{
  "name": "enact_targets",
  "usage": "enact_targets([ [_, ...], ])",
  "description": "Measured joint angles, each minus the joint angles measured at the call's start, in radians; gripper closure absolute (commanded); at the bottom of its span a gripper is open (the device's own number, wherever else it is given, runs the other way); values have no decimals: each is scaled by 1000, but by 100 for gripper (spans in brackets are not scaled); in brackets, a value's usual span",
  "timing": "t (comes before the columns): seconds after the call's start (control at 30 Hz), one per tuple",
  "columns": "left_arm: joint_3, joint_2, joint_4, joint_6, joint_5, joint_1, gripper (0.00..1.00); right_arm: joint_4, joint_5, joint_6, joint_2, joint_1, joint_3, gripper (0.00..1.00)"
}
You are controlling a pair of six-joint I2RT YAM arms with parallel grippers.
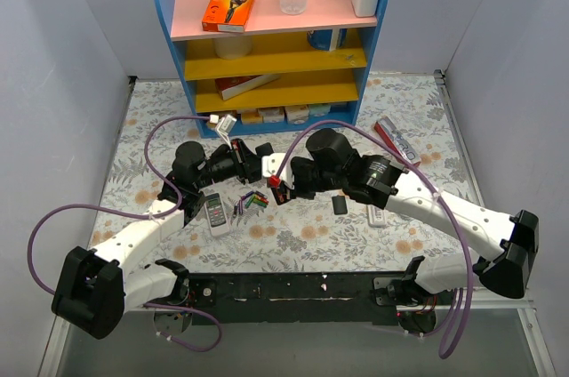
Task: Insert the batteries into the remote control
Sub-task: Load the battery into the remote control.
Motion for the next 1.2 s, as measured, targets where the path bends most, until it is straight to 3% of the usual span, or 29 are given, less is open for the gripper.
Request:
enact_targets([
  [1.2, 9, -36, -75, 3, 0, -3, 100, 89, -8, 49, 2, -2, -79, 99],
])
